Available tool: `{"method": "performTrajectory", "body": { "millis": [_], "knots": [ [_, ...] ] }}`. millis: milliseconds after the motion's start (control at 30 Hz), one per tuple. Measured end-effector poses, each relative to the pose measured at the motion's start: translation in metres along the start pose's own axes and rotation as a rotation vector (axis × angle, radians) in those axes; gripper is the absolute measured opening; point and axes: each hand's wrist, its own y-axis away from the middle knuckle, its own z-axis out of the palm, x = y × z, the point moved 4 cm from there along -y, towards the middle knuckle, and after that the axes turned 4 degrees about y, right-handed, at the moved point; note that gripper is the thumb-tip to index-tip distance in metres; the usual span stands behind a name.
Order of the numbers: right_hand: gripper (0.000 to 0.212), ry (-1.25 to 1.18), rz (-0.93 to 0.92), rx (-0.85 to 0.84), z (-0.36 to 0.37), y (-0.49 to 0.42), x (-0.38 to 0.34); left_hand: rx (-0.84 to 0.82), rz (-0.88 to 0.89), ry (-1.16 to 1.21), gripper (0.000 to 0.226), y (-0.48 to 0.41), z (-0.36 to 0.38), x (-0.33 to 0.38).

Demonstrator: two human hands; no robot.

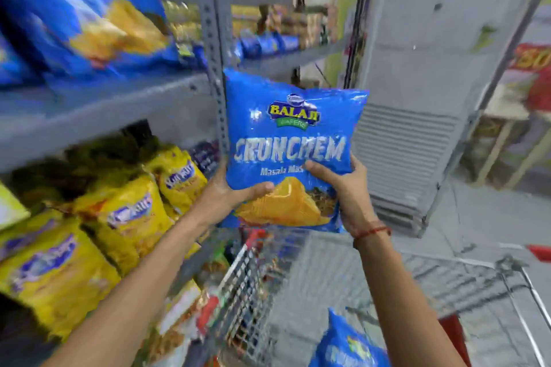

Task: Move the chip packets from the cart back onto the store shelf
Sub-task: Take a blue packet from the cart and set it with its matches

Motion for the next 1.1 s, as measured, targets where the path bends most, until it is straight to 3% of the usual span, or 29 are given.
{"method": "performTrajectory", "body": {
  "millis": [100,200,300,400,633,733,800,867,1000,1100],
  "knots": [
    [0.035,-0.055,-0.162,-0.068,0.046,-0.009,-0.057,0.143,0.150,-0.031,0.052,0.005,-0.039,0.066],
    [0.039,-0.096,-0.308,-0.126,0.099,-0.015,-0.106,0.277,0.269,-0.056,0.080,0.021,-0.081,0.124],
    [0.034,-0.151,-0.404,-0.217,0.156,-0.018,-0.143,0.460,0.385,-0.151,0.071,0.043,-0.124,0.171],
    [0.033,-0.197,-0.437,-0.302,0.212,-0.019,-0.163,0.605,0.437,-0.262,0.075,0.063,-0.164,0.202],
    [0.036,-0.170,-0.395,-0.454,0.321,-0.024,-0.152,0.834,0.352,-0.289,0.057,0.089,-0.243,0.214],
    [0.081,-0.078,-0.333,-0.484,0.352,-0.026,-0.128,0.908,0.255,-0.239,0.067,0.094,-0.265,0.195],
    [0.095,-0.051,-0.298,-0.498,0.363,-0.026,-0.116,0.944,0.173,-0.226,0.079,0.095,-0.275,0.185],
    [0.089,-0.042,-0.268,-0.493,0.370,-0.026,-0.111,0.954,0.117,-0.222,0.080,0.094,-0.280,0.181],
    [0.086,0.034,-0.245,-0.496,0.379,-0.031,-0.099,0.958,0.040,-0.203,0.103,0.093,-0.286,0.176],
    [0.076,0.092,-0.256,-0.512,0.378,-0.030,-0.097,1.012,-0.023,-0.300,0.112,0.097,-0.285,0.174]
  ]
}}
